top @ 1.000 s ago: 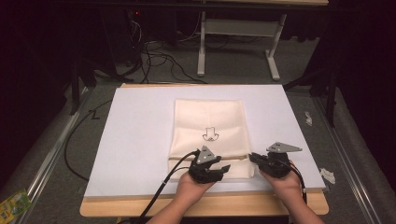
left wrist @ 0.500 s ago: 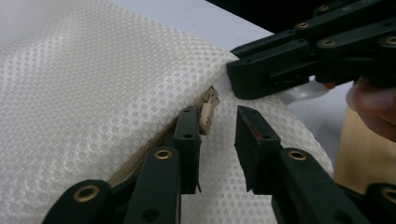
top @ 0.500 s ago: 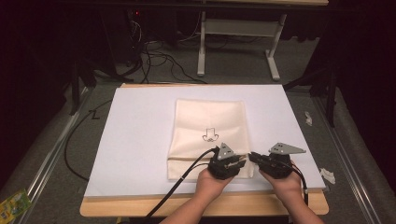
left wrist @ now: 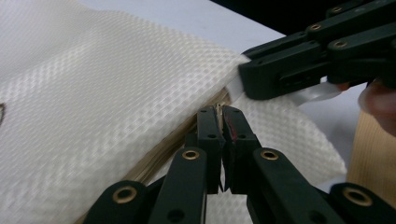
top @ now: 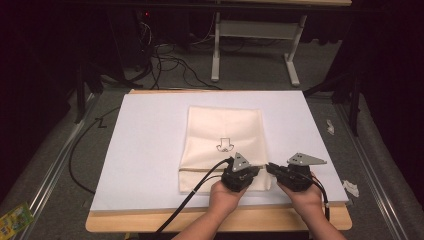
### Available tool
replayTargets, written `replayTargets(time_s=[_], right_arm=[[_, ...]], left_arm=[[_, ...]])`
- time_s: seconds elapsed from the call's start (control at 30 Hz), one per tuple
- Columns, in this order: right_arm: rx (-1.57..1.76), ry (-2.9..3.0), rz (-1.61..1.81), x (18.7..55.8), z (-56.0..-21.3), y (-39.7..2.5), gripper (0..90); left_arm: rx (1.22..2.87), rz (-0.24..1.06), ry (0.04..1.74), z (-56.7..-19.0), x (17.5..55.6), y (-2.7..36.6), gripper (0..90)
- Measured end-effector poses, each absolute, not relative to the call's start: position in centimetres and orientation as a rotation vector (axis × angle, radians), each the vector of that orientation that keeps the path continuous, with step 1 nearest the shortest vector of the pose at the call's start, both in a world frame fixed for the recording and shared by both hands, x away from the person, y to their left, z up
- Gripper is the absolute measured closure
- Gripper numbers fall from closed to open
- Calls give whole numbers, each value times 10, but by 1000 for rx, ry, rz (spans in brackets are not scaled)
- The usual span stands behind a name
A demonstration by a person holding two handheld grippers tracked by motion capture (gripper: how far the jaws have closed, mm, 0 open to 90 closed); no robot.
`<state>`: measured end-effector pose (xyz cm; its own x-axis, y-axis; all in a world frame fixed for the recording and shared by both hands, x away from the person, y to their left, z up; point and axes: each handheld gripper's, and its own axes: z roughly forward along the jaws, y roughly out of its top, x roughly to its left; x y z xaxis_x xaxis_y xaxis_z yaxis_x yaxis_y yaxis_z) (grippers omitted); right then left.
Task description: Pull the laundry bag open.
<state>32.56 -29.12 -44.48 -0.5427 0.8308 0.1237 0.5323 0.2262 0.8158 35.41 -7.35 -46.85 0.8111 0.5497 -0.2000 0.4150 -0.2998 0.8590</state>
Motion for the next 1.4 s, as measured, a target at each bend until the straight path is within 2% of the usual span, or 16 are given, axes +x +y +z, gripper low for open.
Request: replayTargets(time_s=[0.3,0.63,0.73,0.83,1.0,1.3,1.37,1.4], right_arm=[[1300,2128,1224,325,-443,-302,858],[1363,2065,1184,329,-443,-318,859],[1389,2068,1209,331,-445,-326,858],[1344,2098,1160,330,-447,-317,856],[1361,2079,1168,330,-447,-321,854],[1370,2083,1153,330,-451,-324,840],[1374,2086,1157,331,-452,-325,812],[1373,2091,1156,331,-452,-325,778]], left_arm=[[1978,192,811,-467,360,-13,873],[1980,256,1047,-466,362,103,874],[1950,224,1060,-473,359,124,874],[1969,218,1058,-482,355,124,873],[1928,224,1028,-475,354,123,871],[1958,243,998,-473,351,120,864],[1963,247,996,-473,351,120,854],[1965,250,998,-473,352,120,812]])
